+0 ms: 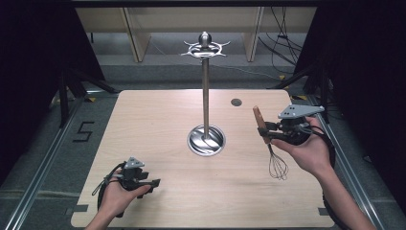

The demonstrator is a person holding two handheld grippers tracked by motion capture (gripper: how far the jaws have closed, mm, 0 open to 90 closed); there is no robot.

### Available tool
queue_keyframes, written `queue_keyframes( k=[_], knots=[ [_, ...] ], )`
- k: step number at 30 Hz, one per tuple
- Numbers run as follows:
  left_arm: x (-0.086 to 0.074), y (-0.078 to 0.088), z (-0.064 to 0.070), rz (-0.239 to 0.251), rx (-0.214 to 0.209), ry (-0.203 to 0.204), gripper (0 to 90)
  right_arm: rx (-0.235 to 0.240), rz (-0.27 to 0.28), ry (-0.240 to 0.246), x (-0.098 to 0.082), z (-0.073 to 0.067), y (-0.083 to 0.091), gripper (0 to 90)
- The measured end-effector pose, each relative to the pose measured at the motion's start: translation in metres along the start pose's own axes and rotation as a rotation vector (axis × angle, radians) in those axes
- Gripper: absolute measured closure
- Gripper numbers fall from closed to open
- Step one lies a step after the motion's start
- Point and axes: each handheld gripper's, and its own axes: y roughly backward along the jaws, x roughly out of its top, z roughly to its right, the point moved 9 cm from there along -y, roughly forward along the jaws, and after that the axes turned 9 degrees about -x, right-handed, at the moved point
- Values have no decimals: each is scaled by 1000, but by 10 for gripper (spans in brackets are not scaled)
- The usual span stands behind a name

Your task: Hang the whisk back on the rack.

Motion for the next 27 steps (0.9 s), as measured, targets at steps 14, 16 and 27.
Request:
queue_keyframes(
  k=[14, 16, 27],
  knots=[
    [1, 2, -1, 8, 12, 2, 409, -11, 26, 24, 18, 1, 2, 688],
    [1, 1, -1, 9, 2, 4, 409, -2, 27, 36, 20, 1, 2, 688],
    [1, 3, -2, 5, 9, -10, 408, -7, 46, 57, 33, 2, 3, 688]
  ],
)
